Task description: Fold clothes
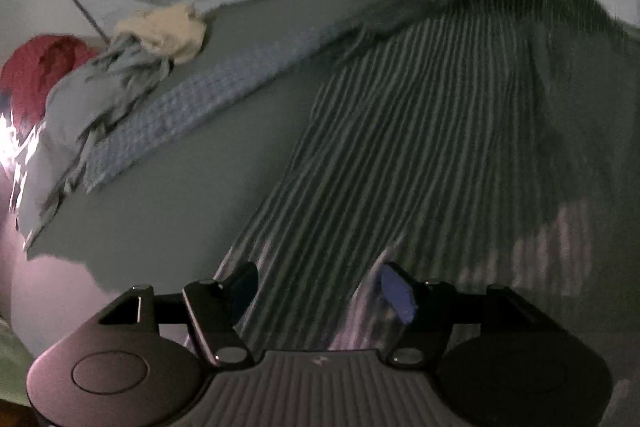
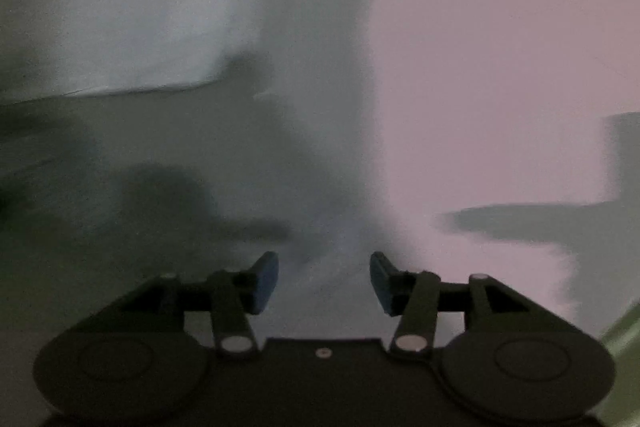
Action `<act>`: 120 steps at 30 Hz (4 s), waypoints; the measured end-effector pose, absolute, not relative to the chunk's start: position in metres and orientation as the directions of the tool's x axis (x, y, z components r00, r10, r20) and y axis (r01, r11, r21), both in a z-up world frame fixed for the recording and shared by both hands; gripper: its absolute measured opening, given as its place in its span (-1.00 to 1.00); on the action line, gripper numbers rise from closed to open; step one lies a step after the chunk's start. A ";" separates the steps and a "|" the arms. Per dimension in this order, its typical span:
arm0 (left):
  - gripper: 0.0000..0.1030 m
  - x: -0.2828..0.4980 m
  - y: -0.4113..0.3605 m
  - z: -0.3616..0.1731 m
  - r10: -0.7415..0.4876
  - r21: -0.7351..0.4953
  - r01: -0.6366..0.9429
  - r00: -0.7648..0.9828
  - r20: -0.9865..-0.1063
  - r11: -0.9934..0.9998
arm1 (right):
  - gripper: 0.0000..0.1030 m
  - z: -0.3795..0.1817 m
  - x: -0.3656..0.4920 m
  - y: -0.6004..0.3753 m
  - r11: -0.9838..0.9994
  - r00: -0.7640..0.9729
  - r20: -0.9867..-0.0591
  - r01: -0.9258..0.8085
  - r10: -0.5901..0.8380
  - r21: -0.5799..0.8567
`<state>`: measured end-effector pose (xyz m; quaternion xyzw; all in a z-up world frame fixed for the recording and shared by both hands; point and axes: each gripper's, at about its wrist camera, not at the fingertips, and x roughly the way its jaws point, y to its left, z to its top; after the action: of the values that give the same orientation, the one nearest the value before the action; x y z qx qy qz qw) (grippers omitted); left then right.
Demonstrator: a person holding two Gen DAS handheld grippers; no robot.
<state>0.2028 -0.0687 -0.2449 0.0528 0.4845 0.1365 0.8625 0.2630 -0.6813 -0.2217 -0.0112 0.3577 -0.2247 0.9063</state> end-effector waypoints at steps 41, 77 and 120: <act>-0.15 0.131 -0.112 -0.212 0.169 0.112 -0.139 0.522 -0.836 0.984 | -0.02 -0.230 0.174 -0.493 0.998 0.695 -0.718 0.001 -0.041 -0.056; -0.85 0.353 0.073 -0.255 0.071 0.460 0.320 0.754 -0.653 0.829 | -0.24 -0.292 0.236 -0.290 0.854 0.620 -0.596 0.284 -0.510 -0.435; -0.93 0.330 0.244 -0.148 0.105 -0.122 -0.233 0.766 -0.634 0.965 | -0.32 -0.319 0.269 -0.265 0.703 0.649 -0.424 0.249 -0.632 -0.666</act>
<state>0.3297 0.2439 -0.1480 -0.0974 0.3298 0.0905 0.9347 0.2686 -0.2652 -0.3194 -0.2885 0.3319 -0.2556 0.8610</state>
